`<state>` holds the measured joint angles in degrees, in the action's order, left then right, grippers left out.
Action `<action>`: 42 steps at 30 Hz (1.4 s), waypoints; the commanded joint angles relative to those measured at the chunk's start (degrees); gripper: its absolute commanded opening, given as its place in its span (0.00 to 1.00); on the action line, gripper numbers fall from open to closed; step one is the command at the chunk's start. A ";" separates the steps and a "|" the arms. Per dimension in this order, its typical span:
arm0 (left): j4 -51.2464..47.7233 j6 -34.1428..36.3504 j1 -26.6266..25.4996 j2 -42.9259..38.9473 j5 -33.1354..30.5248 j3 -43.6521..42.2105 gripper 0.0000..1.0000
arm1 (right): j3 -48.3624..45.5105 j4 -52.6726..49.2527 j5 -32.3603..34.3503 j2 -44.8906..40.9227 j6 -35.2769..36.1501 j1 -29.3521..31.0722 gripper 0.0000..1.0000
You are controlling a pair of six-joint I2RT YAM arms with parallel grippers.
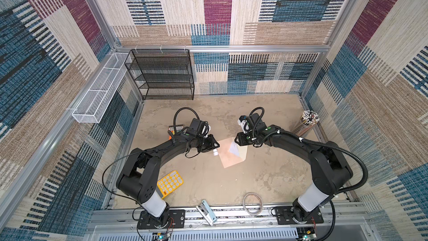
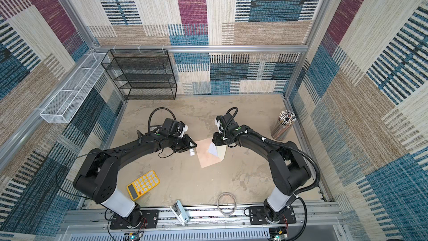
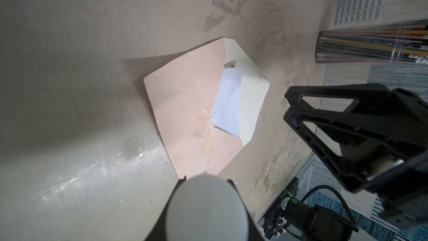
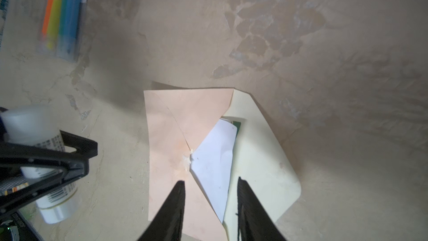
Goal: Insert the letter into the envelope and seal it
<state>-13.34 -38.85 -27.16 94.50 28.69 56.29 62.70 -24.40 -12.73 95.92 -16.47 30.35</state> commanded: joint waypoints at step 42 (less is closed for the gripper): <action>-2.35 5.90 0.33 16.68 2.51 7.14 0.11 | 4.10 -1.84 -8.89 12.89 0.44 -0.11 0.21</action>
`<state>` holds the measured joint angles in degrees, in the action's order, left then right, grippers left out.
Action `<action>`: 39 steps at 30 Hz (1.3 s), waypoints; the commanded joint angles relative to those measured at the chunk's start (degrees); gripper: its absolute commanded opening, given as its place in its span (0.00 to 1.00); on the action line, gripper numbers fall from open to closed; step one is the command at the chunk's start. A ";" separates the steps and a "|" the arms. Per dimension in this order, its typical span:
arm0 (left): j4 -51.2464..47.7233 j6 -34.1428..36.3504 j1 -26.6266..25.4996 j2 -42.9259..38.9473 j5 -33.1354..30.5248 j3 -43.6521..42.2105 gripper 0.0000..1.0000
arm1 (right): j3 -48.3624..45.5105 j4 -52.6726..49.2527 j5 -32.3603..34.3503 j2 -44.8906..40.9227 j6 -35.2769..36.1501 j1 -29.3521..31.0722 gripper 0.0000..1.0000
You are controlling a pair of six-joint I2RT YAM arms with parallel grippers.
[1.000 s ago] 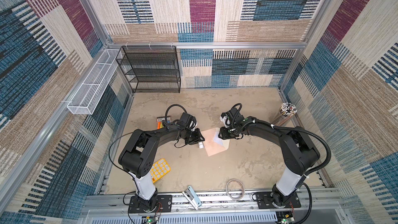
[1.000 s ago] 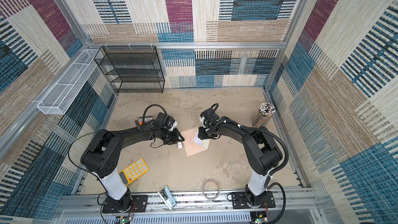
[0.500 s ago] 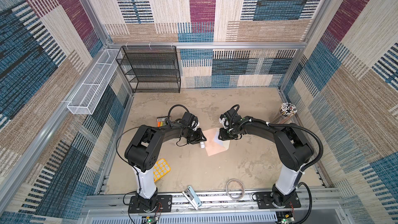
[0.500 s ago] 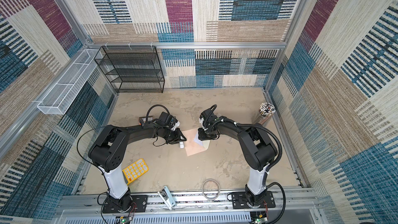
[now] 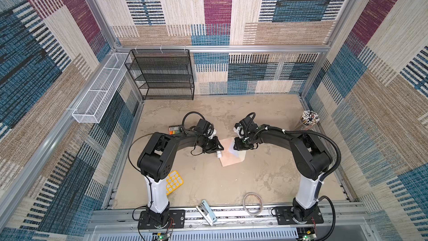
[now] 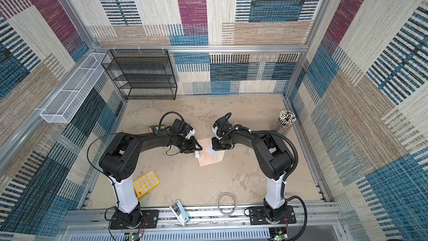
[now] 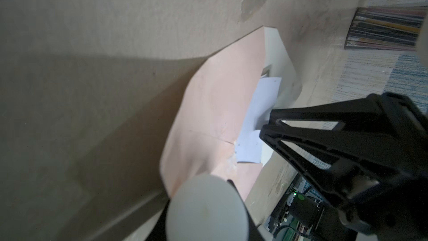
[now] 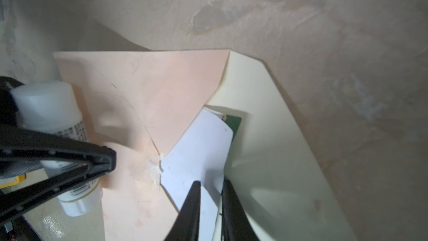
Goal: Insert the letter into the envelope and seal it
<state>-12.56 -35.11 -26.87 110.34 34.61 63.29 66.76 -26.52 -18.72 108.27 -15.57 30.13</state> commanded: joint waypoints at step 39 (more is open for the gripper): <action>-6.25 4.80 1.23 1.18 -3.72 2.37 0.00 | 0.65 -3.44 1.57 -0.70 -0.09 0.19 0.05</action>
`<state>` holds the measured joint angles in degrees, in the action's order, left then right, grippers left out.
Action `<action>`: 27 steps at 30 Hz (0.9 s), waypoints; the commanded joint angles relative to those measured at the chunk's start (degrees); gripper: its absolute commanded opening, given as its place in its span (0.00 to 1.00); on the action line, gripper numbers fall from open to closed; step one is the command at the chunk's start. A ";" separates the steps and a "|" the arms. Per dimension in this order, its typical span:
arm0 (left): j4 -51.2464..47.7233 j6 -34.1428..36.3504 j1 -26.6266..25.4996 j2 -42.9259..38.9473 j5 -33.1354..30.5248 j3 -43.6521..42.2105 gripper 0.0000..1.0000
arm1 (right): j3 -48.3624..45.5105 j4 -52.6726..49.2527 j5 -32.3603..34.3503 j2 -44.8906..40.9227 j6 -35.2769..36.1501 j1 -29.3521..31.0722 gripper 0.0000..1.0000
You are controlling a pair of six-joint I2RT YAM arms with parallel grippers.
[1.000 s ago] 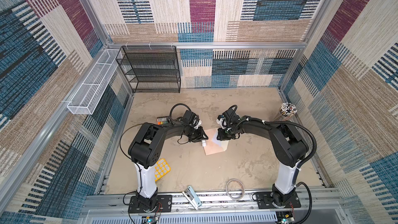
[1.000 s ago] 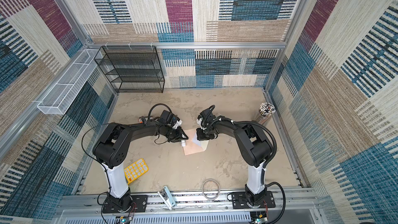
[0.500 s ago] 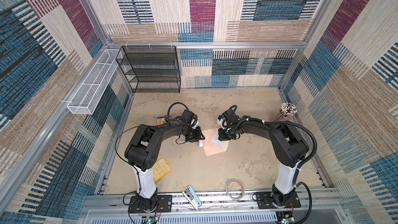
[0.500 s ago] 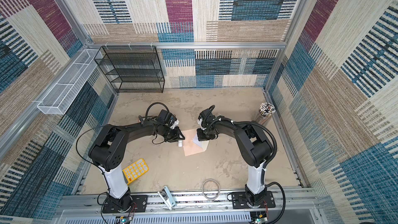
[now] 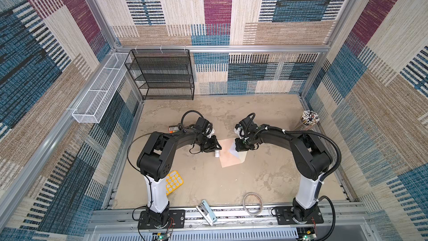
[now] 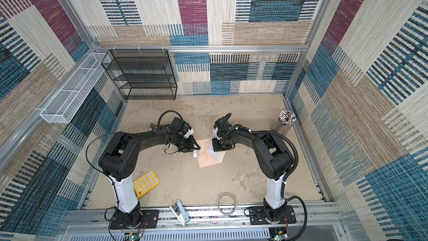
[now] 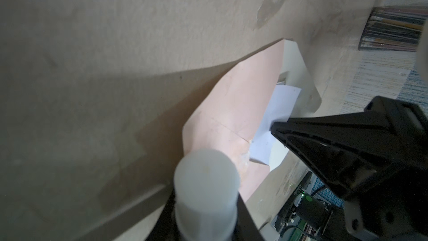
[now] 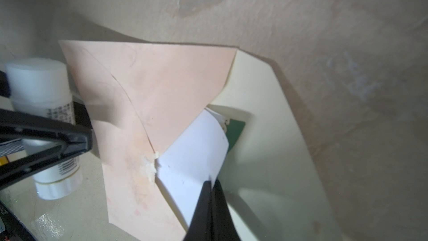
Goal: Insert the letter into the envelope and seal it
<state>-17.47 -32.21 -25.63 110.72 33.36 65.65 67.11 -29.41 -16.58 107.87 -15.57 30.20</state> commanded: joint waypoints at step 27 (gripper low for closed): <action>-2.64 2.57 -0.20 2.35 -2.78 2.69 0.00 | 1.71 -1.66 2.03 1.72 -0.09 0.92 0.07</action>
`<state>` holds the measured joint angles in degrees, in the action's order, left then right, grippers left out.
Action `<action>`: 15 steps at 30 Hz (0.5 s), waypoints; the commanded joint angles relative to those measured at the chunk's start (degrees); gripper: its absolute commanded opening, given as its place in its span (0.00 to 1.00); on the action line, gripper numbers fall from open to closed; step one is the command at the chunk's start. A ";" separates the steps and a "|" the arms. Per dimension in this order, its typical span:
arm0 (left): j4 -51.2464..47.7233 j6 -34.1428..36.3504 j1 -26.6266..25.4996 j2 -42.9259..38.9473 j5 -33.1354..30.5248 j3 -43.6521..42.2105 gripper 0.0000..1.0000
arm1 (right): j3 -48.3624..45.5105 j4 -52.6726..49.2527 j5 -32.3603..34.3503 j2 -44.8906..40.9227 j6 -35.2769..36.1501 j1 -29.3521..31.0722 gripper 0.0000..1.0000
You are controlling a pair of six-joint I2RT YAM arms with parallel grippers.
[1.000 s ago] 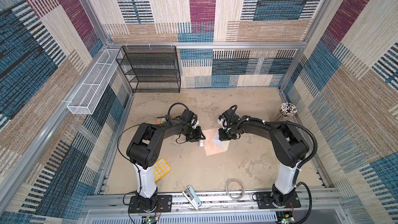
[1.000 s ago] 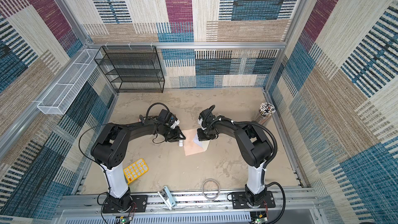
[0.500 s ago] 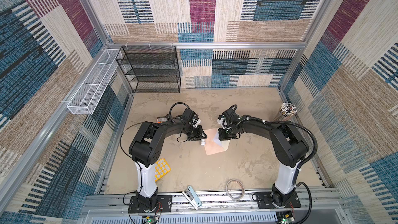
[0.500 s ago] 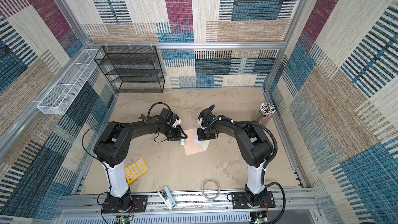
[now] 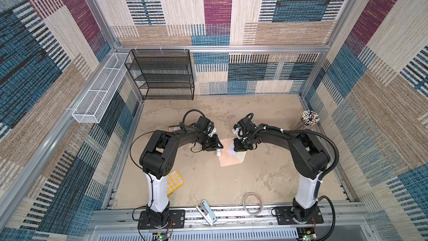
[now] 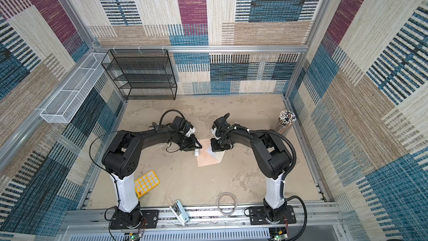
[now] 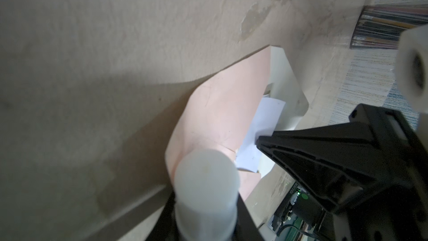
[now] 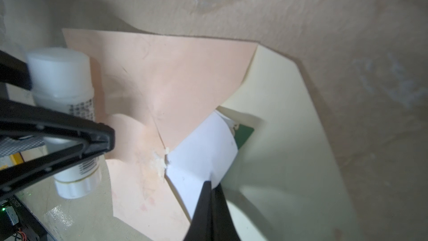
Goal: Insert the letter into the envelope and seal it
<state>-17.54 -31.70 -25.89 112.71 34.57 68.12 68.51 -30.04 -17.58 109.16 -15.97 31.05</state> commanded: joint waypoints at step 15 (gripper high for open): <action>-2.41 2.08 -0.12 1.51 -3.10 1.26 0.00 | 0.57 3.71 -6.59 0.61 -0.55 0.14 0.08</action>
<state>-18.44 -31.53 -25.89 113.65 34.63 69.54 68.71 -29.30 -20.82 109.58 -15.84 31.00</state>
